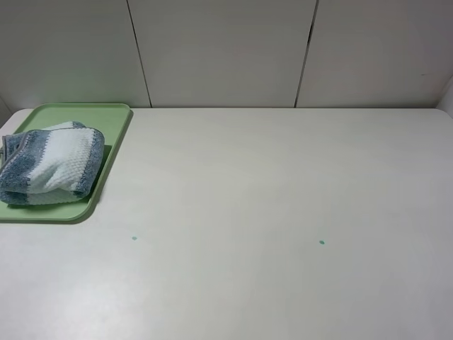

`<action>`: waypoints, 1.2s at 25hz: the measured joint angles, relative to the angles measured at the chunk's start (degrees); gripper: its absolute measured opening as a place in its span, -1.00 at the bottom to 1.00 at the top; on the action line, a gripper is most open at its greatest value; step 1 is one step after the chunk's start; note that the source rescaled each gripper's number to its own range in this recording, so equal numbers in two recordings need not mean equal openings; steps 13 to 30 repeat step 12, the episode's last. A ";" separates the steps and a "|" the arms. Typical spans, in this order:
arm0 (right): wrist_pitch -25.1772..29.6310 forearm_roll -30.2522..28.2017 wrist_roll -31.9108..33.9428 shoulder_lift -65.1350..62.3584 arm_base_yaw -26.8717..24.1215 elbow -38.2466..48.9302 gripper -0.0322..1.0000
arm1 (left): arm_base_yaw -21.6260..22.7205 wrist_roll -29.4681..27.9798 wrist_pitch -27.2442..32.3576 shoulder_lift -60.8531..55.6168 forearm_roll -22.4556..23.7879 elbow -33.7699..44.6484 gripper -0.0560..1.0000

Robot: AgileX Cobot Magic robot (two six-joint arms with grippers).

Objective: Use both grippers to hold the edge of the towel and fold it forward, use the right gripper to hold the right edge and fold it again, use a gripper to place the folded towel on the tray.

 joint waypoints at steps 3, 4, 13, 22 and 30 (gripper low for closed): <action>0.00 0.00 0.00 0.00 0.00 0.00 1.00 | 0.00 0.00 0.00 0.00 0.00 0.00 1.00; 0.00 0.00 0.00 0.00 0.00 0.00 1.00 | 0.00 0.00 0.00 0.00 0.00 0.00 1.00; 0.00 0.00 0.00 0.00 0.00 0.00 1.00 | 0.00 0.00 0.00 0.00 -0.02 0.00 1.00; 0.00 0.00 0.00 0.00 0.00 0.00 1.00 | 0.00 0.00 0.00 0.00 -0.02 0.00 1.00; 0.00 0.00 0.00 0.00 0.00 0.00 1.00 | 0.00 0.00 0.00 0.00 -0.02 0.00 1.00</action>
